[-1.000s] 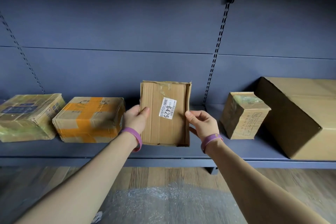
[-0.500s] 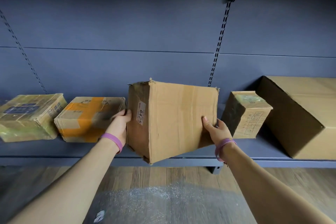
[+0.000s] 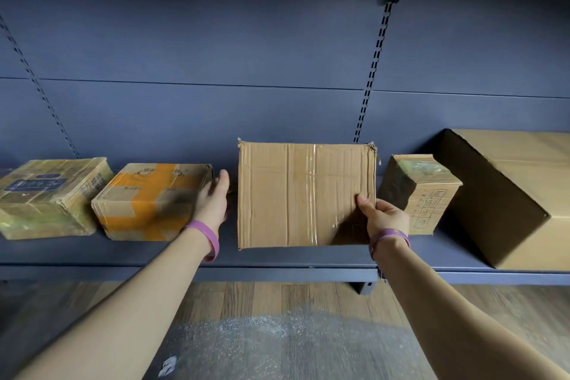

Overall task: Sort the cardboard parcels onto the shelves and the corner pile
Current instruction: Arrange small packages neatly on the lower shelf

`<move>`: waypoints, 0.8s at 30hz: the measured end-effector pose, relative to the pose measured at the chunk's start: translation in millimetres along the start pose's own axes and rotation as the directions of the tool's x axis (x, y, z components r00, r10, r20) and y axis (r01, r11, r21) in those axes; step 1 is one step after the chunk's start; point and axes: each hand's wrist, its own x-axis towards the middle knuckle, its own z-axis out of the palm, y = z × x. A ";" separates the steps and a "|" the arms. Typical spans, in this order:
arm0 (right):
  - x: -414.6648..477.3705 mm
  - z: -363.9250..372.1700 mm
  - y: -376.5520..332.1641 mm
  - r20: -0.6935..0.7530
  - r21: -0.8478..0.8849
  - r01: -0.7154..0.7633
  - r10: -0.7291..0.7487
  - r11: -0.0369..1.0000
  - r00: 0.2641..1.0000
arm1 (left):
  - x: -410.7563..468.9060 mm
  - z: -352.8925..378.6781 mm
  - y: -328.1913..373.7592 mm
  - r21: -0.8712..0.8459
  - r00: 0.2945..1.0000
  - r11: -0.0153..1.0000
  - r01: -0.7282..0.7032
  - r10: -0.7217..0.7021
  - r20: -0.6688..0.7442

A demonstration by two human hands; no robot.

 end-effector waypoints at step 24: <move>-14.6 4.8 -2.1 0.384 -0.028 -0.062 0.068 0.998 0.921 | 51.4 -31.9 -33.0 0.058 0.973 0.997 0.045 -0.031 -0.228</move>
